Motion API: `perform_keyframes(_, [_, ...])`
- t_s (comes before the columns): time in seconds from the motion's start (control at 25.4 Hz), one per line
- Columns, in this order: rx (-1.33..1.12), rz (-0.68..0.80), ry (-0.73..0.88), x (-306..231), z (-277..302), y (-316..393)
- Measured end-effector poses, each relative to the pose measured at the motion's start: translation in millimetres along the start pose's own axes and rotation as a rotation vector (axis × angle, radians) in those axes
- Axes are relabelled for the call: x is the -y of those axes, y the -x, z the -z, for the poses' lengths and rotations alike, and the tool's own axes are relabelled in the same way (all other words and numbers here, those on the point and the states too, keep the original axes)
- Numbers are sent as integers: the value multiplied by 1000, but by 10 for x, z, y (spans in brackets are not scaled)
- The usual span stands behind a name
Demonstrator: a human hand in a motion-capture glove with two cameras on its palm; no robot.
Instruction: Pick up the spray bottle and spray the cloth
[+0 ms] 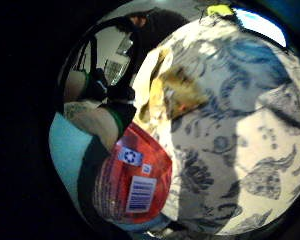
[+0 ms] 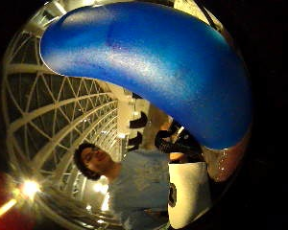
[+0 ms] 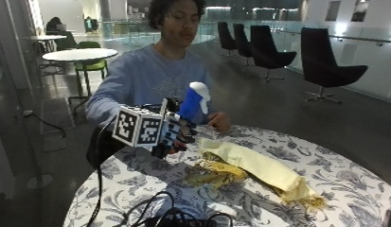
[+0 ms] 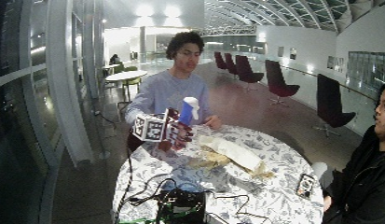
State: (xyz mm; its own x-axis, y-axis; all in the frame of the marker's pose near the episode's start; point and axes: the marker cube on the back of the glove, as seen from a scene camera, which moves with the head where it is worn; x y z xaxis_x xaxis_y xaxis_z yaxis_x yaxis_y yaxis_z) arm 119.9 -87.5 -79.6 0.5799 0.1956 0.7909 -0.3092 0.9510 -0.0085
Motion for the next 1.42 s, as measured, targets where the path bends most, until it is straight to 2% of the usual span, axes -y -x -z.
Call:
perform_keyframes(0.16, [15,-52,135,7,-243,29])
perform_keyframes(0.35, [-3,-88,214,18,-452,58])
perform_keyframes(1.42, [-52,-117,274,-28,-598,218])
